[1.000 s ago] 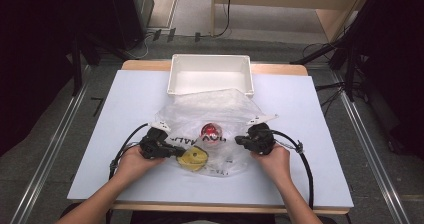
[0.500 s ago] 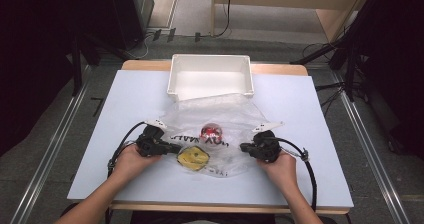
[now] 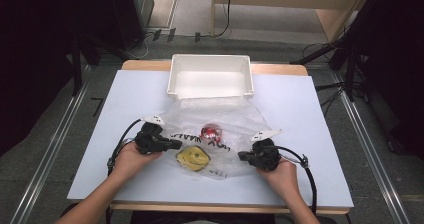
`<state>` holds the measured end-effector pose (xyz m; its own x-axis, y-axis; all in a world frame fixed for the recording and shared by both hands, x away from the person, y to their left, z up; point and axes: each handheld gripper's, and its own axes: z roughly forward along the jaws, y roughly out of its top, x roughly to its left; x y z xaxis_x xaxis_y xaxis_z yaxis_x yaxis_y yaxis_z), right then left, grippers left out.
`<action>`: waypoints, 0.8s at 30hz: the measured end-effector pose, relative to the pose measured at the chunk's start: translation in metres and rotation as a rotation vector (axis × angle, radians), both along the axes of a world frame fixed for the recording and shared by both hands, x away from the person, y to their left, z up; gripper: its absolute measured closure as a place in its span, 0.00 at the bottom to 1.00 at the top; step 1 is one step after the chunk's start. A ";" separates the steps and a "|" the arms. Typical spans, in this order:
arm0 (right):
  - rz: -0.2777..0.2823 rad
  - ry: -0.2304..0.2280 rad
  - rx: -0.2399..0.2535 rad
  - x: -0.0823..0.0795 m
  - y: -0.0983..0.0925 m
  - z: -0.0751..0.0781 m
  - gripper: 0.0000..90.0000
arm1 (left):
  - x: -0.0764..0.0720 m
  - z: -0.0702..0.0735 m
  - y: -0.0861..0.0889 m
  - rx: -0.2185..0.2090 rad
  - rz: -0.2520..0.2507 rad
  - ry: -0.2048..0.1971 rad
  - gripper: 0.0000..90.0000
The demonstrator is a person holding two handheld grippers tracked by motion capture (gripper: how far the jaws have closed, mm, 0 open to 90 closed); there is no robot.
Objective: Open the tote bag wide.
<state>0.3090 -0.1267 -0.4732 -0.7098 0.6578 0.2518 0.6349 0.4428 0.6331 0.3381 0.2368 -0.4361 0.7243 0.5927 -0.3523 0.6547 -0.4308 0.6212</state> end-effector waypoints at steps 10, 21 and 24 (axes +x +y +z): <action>-0.007 -0.070 0.019 -0.005 -0.002 0.028 1.00 | -0.008 0.031 -0.006 -0.030 -0.027 -0.044 0.99; 0.004 -0.132 0.098 -0.007 0.005 0.067 1.00 | 0.002 0.048 -0.018 -0.023 -0.009 -0.059 0.98; 0.027 -0.148 0.122 -0.005 0.009 0.086 1.00 | 0.007 0.050 -0.023 -0.032 -0.002 -0.053 0.98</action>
<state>0.3037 -0.1179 -0.3872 -0.7620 0.6091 0.2199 0.5199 0.3730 0.7685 0.3449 0.2135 -0.3863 0.7436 0.5803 -0.3322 0.6198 -0.4117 0.6681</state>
